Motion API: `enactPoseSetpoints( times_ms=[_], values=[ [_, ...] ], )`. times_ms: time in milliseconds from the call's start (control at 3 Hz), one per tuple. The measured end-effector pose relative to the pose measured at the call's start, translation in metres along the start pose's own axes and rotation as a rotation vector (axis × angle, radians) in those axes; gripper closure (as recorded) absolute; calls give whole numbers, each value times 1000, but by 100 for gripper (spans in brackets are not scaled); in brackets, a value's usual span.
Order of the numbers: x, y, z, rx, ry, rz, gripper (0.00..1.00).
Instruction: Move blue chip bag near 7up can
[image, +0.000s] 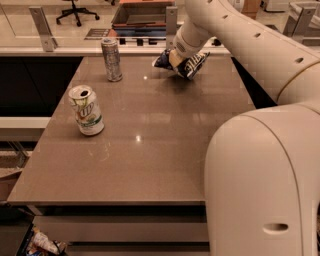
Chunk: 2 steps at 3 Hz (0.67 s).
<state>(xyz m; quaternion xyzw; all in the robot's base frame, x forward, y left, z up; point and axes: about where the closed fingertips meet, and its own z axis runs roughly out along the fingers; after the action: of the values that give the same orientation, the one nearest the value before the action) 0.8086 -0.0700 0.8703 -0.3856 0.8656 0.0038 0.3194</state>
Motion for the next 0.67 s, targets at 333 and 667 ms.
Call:
enactPoseSetpoints(
  times_ms=[333,667],
  values=[
    [-10,1,-32,49,-5,-8,100],
    [-11,11,-69,108,2,3,100]
  ],
)
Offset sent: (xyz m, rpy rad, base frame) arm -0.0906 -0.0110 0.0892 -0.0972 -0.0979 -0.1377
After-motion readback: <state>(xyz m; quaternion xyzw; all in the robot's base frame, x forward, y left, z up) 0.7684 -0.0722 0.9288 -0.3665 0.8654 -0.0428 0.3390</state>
